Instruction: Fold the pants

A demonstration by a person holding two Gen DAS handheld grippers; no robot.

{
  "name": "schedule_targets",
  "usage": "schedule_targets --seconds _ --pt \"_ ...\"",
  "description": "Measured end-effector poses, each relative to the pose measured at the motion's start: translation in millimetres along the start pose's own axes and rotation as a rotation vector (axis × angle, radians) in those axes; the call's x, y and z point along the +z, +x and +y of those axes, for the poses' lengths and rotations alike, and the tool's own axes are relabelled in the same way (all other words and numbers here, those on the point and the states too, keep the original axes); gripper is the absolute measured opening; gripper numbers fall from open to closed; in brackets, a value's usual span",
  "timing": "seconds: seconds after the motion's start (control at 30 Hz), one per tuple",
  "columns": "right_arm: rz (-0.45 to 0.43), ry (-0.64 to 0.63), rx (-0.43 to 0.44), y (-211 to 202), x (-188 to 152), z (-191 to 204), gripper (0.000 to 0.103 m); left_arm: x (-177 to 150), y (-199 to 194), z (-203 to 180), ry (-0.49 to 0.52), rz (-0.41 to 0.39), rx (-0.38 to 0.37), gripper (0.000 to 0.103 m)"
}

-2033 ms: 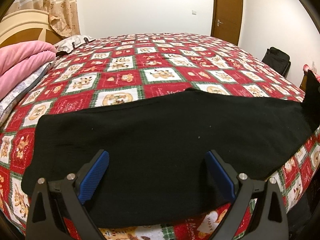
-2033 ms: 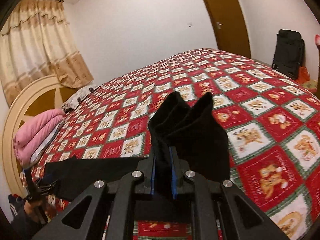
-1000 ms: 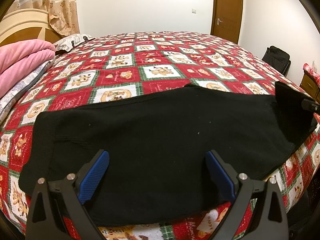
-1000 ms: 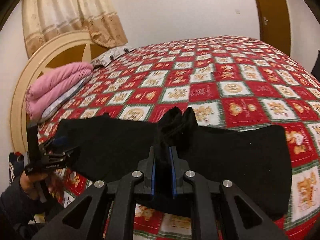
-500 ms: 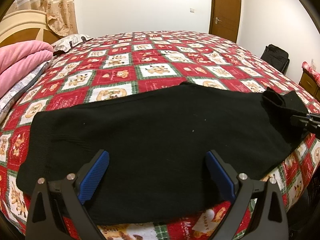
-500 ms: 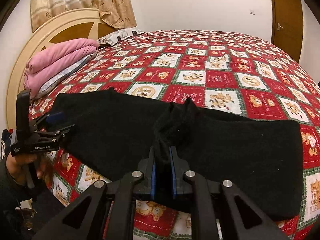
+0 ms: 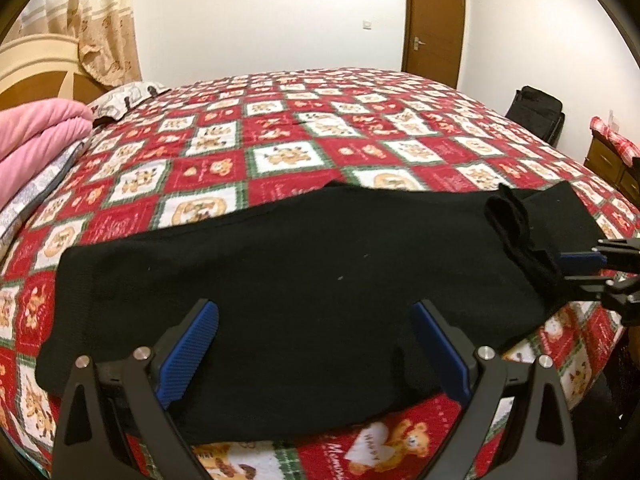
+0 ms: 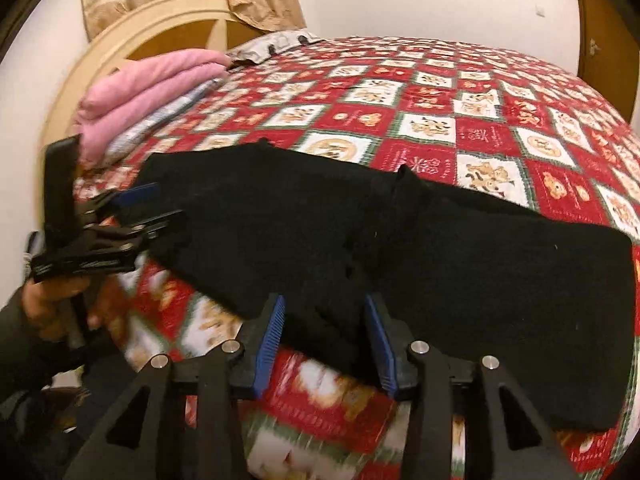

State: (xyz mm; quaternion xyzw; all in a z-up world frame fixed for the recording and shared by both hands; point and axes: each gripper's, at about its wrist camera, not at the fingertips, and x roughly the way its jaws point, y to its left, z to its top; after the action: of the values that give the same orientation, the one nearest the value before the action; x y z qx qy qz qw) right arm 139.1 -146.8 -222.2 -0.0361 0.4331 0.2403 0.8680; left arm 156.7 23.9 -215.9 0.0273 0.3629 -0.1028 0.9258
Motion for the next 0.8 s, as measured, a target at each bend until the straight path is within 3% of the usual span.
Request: schedule_targets --seconds 0.1,0.2,0.37,0.43,0.53,0.57,0.8 --pt "-0.010 0.017 0.006 -17 -8 -10 0.044 3 -4 -3 0.002 -0.013 -0.007 0.100" --pt "-0.039 0.033 -0.055 -25 -12 -19 0.044 4 -3 -5 -0.002 -0.010 -0.014 0.100" --pt "-0.033 0.003 -0.037 -10 -8 -10 0.044 1 1 -10 0.009 0.008 -0.017 0.100" --pt "-0.039 -0.034 -0.068 -5 -7 -3 0.043 1 1 -10 0.006 0.007 -0.018 0.100" --pt "-0.036 -0.063 -0.146 8 -5 1 0.021 -1 2 -7 -0.009 0.010 -0.013 0.100" --pt "-0.025 -0.056 -0.143 11 -4 0 0.007 -1 1 -5 -0.013 0.011 -0.012 0.100" --pt "0.002 -0.095 -0.077 2 -12 13 0.004 1 -1 6 -0.039 0.003 0.002 0.100"
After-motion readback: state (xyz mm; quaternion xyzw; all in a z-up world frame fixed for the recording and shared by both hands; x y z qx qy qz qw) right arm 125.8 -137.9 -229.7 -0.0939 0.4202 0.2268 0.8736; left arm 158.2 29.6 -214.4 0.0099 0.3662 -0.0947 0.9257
